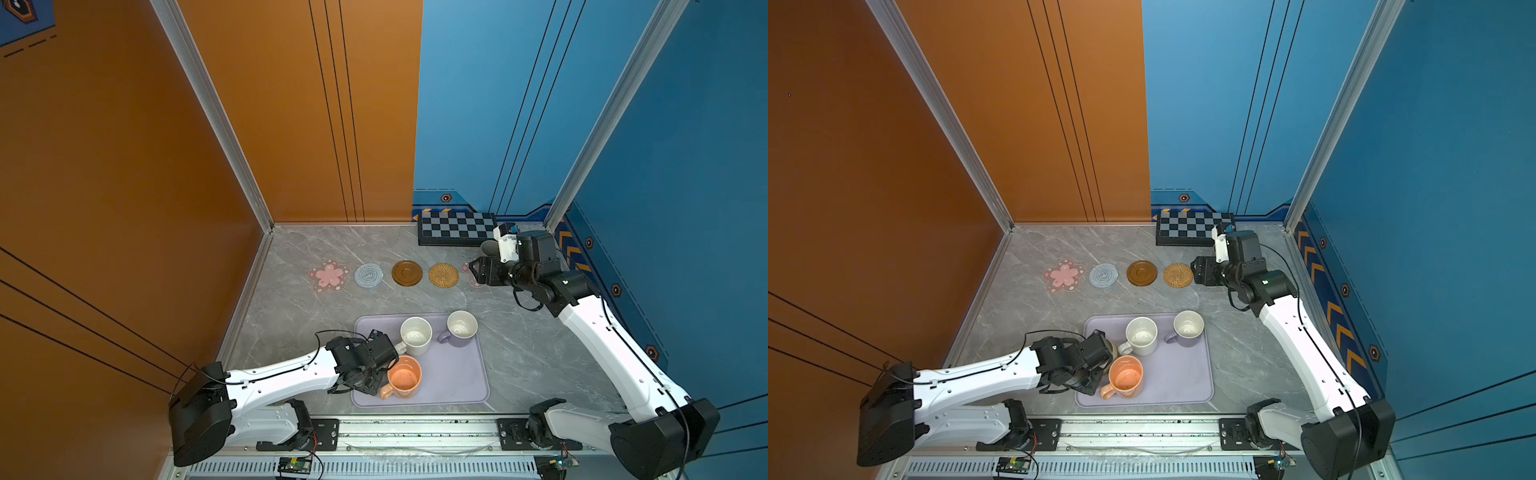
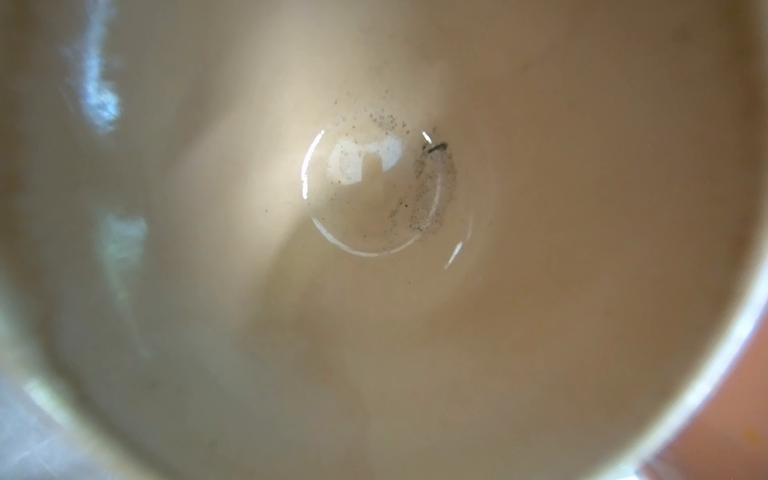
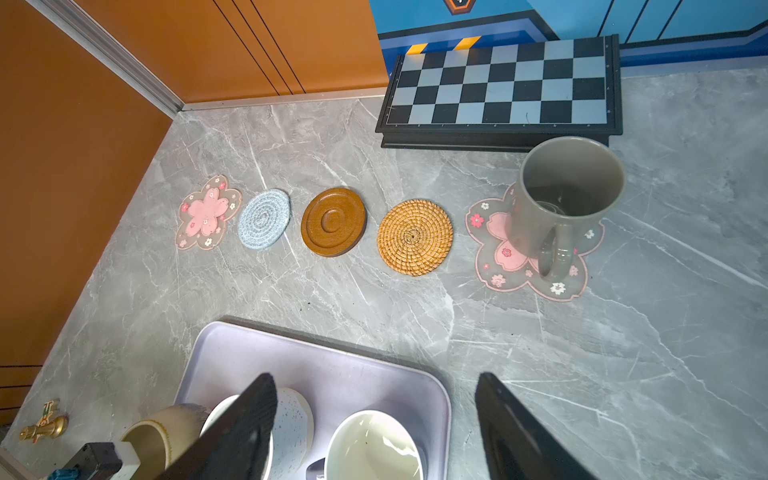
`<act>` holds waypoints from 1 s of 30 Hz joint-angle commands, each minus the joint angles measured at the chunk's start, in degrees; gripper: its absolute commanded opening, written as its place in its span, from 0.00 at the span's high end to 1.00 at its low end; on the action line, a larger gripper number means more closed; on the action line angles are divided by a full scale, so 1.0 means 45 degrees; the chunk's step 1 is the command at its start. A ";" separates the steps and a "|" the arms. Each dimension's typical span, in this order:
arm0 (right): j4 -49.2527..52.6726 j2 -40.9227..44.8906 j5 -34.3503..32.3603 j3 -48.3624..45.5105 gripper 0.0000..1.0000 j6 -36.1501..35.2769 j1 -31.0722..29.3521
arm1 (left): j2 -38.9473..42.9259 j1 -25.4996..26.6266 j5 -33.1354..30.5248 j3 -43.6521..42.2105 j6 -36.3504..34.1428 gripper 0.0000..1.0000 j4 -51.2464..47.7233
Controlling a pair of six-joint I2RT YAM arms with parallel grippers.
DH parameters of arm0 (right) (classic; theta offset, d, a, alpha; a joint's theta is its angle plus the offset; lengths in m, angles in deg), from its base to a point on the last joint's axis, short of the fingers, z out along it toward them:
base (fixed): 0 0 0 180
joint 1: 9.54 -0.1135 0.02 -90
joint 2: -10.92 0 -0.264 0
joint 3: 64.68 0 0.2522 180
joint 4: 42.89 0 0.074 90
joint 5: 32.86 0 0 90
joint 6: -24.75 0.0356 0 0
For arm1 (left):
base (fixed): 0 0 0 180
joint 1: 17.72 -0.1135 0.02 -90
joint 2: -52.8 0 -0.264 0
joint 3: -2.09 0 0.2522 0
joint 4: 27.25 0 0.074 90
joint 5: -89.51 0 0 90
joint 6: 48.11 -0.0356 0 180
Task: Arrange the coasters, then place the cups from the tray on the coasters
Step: 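Insert the left gripper into the beige mug and close on its rim, then lift the beige mug off the tray with the left gripper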
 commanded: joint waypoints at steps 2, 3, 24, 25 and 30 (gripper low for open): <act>0.0331 0.0326 -0.0024 -0.0044 0.22 0.0152 0.0086 | 0.0350 0.0079 -0.0259 -0.0220 0.0138 0.99 0.0146; 0.0321 0.0323 -0.0024 -0.0053 0.22 0.0147 0.0088 | 0.0456 0.0079 -0.0296 -0.0187 0.0121 1.00 0.0129; 0.0330 0.0176 0.0010 -0.0077 0.22 -0.0105 0.0224 | 0.0971 -0.0918 -0.0966 0.2384 -0.0889 1.00 -0.1622; 0.0331 0.0156 0.0023 -0.0083 0.22 -0.0139 0.0231 | 0.0971 -0.1028 -0.1037 0.2540 -0.1014 1.00 -0.1666; 0.0348 0.0089 0.0044 -0.0119 0.22 -0.0219 0.0353 | 0.0782 -0.2161 -0.1031 0.3117 -0.1728 1.00 -0.1687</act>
